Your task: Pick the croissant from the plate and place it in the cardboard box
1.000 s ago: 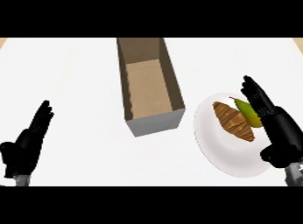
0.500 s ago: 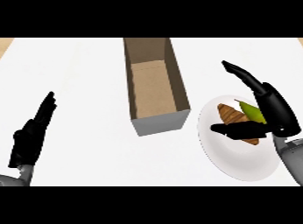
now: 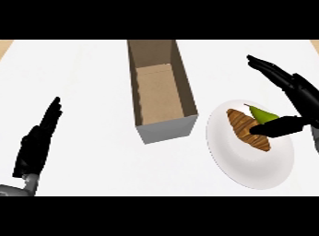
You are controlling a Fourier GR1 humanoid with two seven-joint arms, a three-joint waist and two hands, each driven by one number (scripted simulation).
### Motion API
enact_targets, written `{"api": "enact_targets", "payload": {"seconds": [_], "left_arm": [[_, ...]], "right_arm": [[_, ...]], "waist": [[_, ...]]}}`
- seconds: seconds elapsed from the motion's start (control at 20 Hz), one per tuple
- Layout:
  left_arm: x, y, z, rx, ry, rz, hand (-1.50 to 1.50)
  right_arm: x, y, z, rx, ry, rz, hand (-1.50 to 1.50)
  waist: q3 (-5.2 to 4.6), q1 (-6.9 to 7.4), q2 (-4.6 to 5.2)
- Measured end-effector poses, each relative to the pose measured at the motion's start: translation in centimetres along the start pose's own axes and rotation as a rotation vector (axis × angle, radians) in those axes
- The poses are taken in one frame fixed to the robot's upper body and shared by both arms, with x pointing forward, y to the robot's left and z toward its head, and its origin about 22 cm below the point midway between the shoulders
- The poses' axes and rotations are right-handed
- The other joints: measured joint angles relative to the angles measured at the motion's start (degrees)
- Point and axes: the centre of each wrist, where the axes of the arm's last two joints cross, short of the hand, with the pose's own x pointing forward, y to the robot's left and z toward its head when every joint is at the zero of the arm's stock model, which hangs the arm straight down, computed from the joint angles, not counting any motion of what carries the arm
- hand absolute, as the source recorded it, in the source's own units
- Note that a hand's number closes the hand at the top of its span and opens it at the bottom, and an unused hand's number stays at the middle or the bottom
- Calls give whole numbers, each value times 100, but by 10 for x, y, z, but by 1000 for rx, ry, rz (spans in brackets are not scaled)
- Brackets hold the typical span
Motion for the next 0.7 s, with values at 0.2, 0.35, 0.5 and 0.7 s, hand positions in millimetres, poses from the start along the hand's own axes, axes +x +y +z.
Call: {"api": "enact_targets", "payload": {"seconds": [0.2, 0.35, 0.5, 0.7], "left_arm": [[0, -3, 2, -1, -1, 0, 0], [0, -1, 0, 5, 5, -2, 0], [4, 1, 0, 4, 4, -3, 0], [-1, -1, 2, 7, 7, -3, 0]], "right_arm": [[7, -26, -2, 188, 63, 208, -150], [20, -35, -6, 346, 127, 335, -150], [33, -36, -9, 489, 192, 435, -150], [49, -14, -6, 613, 258, 495, -150]], "waist": [[-8, 2, -11], [-13, -15, -20], [-12, -16, -28], [-6, -44, -20]]}}
